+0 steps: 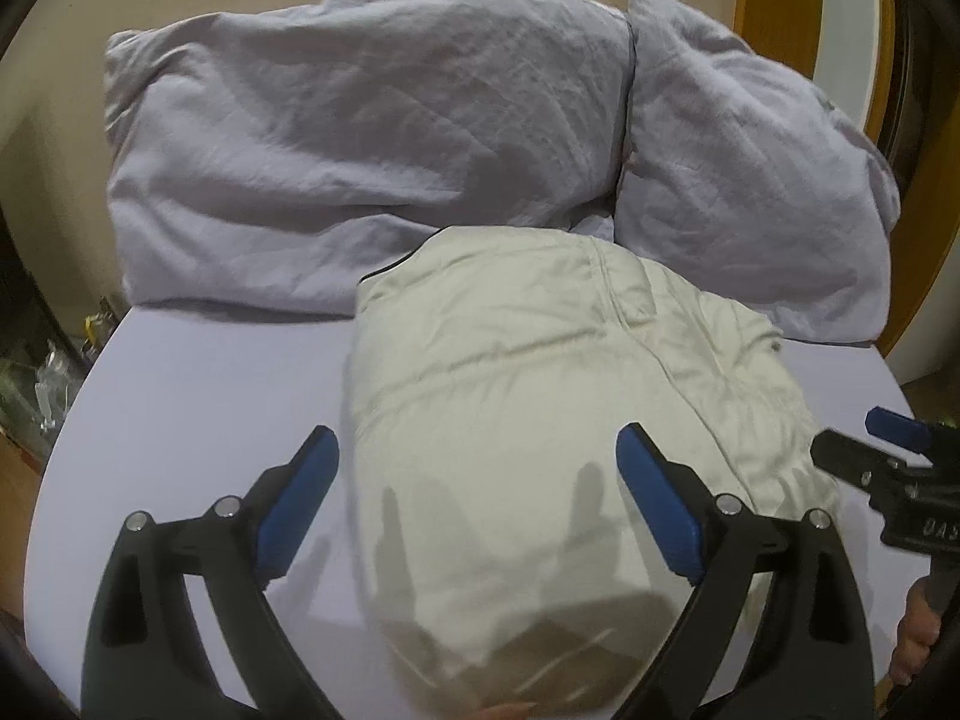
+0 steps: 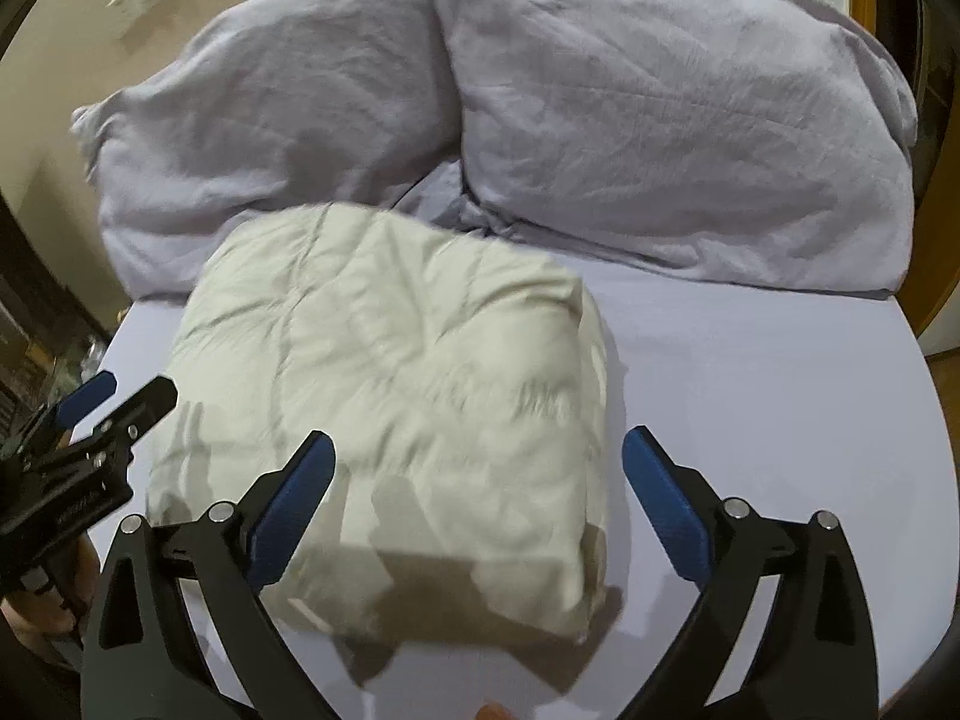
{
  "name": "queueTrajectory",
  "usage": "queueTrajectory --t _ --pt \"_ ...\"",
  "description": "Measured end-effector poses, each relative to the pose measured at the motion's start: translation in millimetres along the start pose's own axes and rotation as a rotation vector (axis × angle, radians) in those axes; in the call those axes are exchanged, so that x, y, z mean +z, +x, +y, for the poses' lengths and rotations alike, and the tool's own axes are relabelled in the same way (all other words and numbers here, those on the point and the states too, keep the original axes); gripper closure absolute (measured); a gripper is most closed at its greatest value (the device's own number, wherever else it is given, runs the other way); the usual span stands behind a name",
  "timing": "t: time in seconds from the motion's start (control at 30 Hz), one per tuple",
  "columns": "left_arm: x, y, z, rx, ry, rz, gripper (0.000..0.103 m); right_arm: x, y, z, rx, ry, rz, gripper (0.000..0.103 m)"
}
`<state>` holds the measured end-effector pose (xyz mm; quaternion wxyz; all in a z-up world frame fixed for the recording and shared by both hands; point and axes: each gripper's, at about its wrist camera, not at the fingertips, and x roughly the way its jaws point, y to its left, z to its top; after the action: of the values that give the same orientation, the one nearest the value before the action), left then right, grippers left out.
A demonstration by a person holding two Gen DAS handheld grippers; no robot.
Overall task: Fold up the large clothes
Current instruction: 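Open both grippers and pull them back from the folded jacket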
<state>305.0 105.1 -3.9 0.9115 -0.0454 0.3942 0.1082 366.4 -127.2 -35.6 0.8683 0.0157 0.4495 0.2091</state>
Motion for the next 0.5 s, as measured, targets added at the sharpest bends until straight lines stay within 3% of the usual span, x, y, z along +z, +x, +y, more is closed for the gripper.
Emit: queueTrajectory --t 0.2,0.5 --pt "-26.3 -45.6 6.4 -0.033 -0.004 -0.015 0.009 -38.6 -38.8 21.1 0.004 -0.027 -0.004 0.004" --pt "-64.5 -95.9 5.5 -0.092 -0.003 -0.016 0.008 -75.4 -64.4 27.4 -0.037 0.004 0.02 0.004"
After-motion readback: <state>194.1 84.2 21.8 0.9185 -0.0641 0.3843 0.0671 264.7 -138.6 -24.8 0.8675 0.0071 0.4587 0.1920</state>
